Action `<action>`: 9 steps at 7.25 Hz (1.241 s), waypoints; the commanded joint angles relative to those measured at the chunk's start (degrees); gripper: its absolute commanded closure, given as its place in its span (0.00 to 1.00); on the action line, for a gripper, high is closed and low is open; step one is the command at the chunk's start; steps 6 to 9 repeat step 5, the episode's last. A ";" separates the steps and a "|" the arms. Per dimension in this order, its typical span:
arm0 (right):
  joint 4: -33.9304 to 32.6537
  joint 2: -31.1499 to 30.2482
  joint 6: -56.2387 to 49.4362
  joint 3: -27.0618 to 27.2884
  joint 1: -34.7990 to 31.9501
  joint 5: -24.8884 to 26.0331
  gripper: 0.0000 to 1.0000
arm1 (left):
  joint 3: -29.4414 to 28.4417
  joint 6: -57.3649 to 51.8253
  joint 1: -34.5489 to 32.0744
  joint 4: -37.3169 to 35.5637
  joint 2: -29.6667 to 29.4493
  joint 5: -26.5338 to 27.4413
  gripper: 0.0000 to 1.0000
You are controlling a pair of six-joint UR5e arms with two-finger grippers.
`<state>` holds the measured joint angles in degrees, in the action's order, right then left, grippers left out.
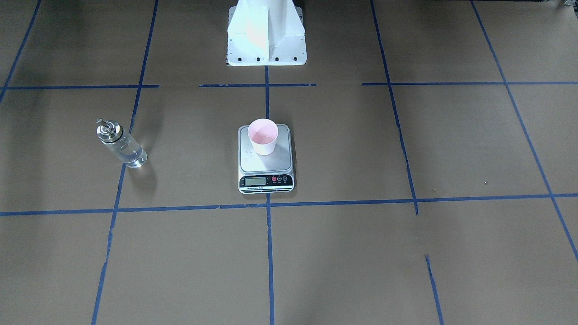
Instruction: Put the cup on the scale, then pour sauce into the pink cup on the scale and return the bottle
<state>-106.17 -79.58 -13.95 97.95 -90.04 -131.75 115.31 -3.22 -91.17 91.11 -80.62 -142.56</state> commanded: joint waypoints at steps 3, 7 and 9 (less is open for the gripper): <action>-0.09 -0.75 -0.02 -0.14 -0.05 -0.26 0.00 | -6.62 -0.03 0.38 0.55 -0.41 3.93 0.00; 0.00 -2.94 -0.02 -0.21 -0.05 -0.09 0.00 | -9.94 -0.04 0.20 3.63 -0.77 8.26 0.00; 0.00 -2.94 -0.02 -0.21 -0.05 -0.09 0.00 | -9.94 -0.04 0.20 3.63 -0.77 8.26 0.00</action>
